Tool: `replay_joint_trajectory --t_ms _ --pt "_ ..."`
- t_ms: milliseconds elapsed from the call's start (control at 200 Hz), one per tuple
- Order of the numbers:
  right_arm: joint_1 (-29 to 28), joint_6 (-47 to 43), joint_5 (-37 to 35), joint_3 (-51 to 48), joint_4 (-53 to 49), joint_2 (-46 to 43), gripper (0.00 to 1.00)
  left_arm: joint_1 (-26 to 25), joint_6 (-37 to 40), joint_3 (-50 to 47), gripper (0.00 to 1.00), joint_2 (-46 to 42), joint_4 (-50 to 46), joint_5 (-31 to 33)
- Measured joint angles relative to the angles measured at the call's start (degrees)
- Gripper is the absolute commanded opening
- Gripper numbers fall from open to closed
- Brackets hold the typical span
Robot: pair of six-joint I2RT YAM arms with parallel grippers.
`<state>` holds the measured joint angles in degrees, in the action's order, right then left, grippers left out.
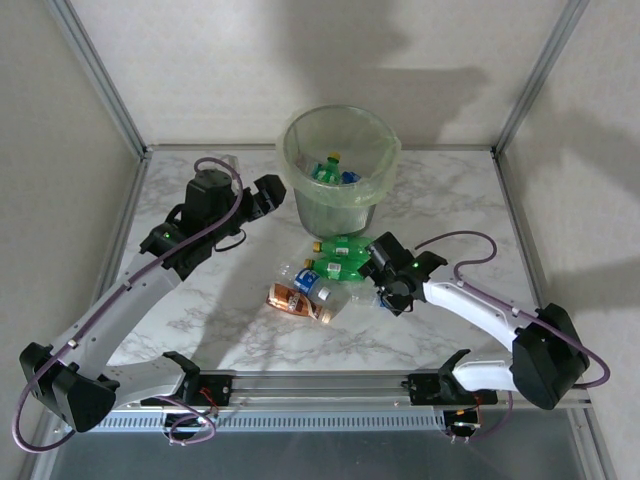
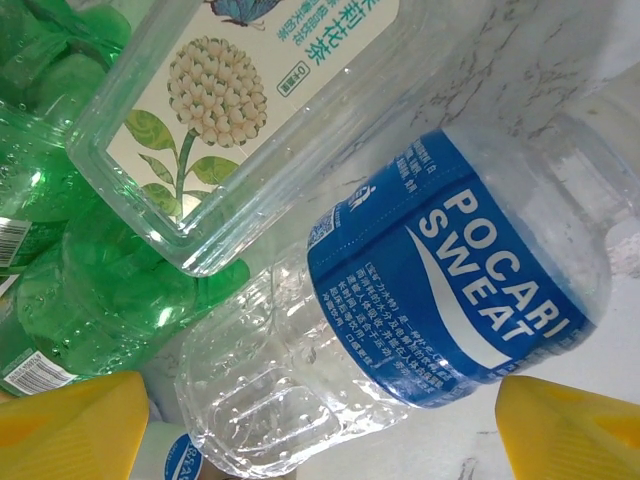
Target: Put the plastic bottles in the bin
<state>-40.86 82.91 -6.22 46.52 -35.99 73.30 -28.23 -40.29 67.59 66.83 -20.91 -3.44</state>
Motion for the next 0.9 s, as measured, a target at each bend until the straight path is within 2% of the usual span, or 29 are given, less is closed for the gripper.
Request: replay_joint_trajectory --t_ms 325,716,901 --pt "0.4 0.0 2.0 -2.1 1.5 1.2 0.91 0.6 0.0 0.0 0.94 0.0 0.0 -0.2" --pt "4.2 -1.1 3.1 -4.6 3.5 2.4 0.91 0.7 0.0 0.0 0.93 0.0 0.0 -0.5" --pt "5.0 -2.5 3.3 -4.8 4.2 4.4 0.88 0.9 0.0 0.0 0.92 0.0 0.0 -0.9"
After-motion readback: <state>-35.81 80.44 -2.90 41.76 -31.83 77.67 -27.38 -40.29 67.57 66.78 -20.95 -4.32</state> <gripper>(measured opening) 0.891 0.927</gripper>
